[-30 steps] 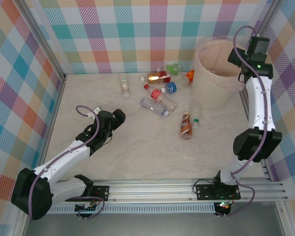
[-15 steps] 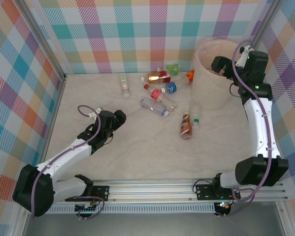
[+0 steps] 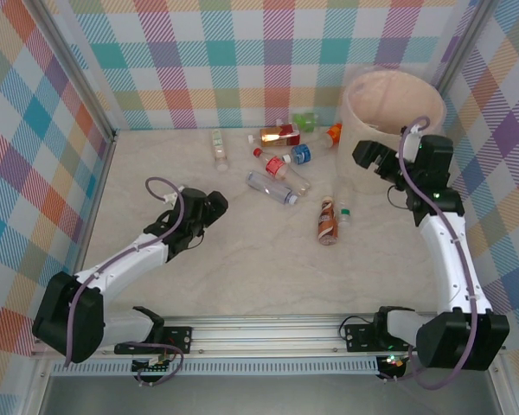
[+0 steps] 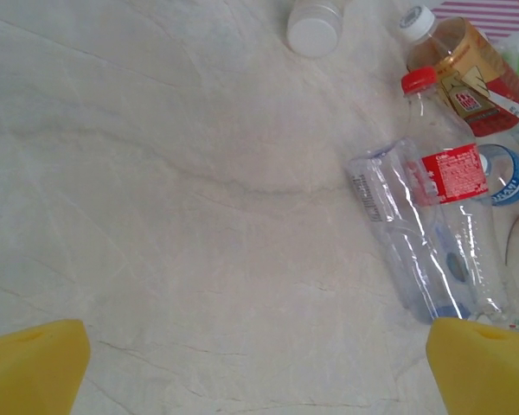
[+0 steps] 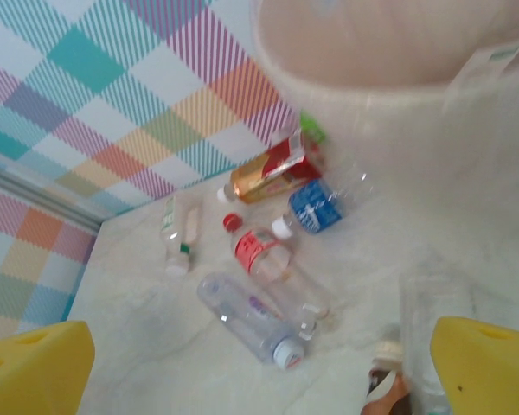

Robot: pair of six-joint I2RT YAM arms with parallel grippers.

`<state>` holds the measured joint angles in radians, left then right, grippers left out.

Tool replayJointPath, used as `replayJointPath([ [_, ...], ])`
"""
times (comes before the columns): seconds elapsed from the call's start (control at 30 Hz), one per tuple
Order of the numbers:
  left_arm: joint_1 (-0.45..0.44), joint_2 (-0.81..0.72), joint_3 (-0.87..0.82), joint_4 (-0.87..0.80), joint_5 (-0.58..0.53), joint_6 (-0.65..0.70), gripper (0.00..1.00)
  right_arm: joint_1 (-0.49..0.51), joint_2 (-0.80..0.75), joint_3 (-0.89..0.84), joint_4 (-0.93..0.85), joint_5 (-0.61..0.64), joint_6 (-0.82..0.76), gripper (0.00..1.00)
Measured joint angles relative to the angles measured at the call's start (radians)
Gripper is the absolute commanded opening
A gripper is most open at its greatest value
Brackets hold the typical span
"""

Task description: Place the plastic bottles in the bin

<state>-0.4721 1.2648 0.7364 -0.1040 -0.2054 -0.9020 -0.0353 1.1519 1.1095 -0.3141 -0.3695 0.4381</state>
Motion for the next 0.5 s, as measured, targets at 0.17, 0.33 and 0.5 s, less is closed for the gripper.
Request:
replayJointPath([
  [0.17, 0.006, 0.083, 0.097, -0.033, 0.031, 0.004, 1.0, 0.07, -0.001, -0.075, 0.005, 0.014, 0.031, 1.0],
  [0.33, 0.026, 0.226, 0.285, -0.161, 0.023, 0.081, 1.0, 0.118, 0.005, -0.159, 0.047, 0.048, 0.097, 1.0],
  [0.5, 0.082, 0.419, 0.534, -0.278, 0.01, 0.191, 1.0, 0.137, 0.044, -0.203, 0.091, 0.066, 0.156, 1.0],
])
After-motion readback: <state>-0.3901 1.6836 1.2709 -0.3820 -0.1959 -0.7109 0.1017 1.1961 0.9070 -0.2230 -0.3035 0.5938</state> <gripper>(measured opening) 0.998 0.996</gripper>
